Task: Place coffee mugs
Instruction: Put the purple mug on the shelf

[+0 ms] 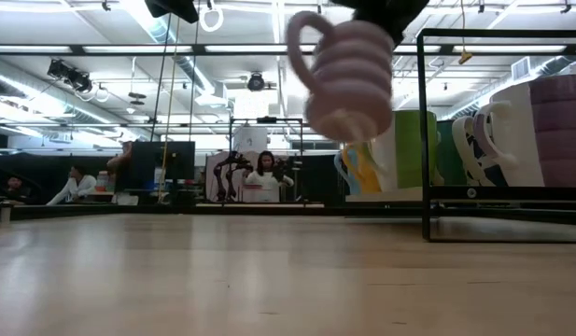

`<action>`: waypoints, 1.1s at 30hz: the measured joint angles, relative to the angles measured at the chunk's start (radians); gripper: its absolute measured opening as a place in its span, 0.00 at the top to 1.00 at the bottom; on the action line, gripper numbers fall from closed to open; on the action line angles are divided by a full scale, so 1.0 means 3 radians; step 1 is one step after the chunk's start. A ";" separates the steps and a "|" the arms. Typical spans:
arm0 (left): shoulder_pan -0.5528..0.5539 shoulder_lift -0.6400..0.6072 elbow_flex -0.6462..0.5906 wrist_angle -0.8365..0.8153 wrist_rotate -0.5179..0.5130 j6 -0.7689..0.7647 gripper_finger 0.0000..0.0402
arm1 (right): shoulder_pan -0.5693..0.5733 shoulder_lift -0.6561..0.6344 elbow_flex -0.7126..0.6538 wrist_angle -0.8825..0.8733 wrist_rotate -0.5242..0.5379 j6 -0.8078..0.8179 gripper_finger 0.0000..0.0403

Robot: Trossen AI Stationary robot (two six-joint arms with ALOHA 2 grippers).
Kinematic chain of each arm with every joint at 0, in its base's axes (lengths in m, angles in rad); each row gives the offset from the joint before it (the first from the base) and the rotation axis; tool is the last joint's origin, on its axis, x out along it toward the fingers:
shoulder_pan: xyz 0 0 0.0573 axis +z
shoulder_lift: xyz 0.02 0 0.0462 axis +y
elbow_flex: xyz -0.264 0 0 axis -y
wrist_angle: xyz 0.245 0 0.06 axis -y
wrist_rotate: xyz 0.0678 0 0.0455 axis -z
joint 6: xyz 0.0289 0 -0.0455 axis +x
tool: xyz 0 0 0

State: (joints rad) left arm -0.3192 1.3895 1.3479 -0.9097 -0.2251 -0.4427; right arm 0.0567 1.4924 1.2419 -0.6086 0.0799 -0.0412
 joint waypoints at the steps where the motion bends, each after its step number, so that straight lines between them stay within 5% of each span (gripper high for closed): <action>1: 0.0000 0.0000 0.0000 0.0000 0.0000 0.0000 0.64 | 0.0009 -0.0067 0.0000 -0.0093 0.0075 0.0030 0.93; 12: -0.0001 0.0000 0.0000 0.0000 0.0000 0.0000 0.64 | 0.0206 -0.0524 0.0000 -0.0861 0.0438 0.0527 0.93; 33: 0.0000 -0.0001 -0.0001 0.0023 0.0000 0.0000 0.64 | 0.0394 -0.0344 -0.0252 -0.1187 0.0818 0.0949 0.93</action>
State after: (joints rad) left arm -0.3192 1.3891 1.3476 -0.9027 -0.2253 -0.4427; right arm 0.1749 1.3891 1.1662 -0.9648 0.3253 0.2436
